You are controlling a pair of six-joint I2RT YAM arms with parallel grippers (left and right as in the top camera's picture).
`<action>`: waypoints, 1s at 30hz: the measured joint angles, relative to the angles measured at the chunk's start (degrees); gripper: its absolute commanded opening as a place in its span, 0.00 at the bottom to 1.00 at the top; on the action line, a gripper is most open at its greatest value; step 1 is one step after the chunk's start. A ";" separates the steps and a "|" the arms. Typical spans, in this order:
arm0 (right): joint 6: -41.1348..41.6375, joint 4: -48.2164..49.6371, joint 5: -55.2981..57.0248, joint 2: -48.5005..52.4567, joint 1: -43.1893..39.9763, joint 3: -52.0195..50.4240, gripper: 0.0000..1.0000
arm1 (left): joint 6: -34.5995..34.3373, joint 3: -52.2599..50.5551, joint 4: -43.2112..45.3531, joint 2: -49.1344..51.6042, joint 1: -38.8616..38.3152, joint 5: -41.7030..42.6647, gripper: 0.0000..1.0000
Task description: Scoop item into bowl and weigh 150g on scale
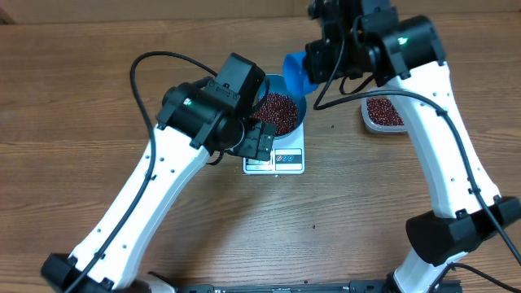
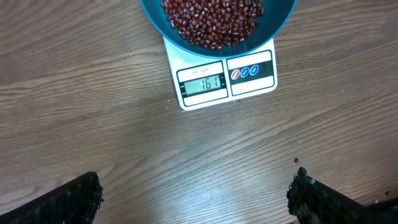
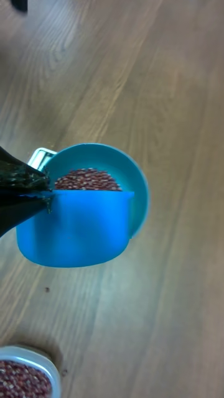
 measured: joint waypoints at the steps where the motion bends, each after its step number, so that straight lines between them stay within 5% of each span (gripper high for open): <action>1: -0.33 0.26 -0.02 0.00 0.17 -0.74 0.04 | 0.00 -0.07 0.15 -0.66 0.00 -0.17 0.99; 14: -9.01 14.08 0.24 0.00 3.30 -13.81 0.04 | -4.33 -18.49 13.31 -5.33 -2.89 -0.83 1.00; 30: -22.75 23.26 -0.33 0.09 3.30 -25.03 0.04 | -6.08 -26.73 23.52 -5.29 -2.91 -0.81 1.00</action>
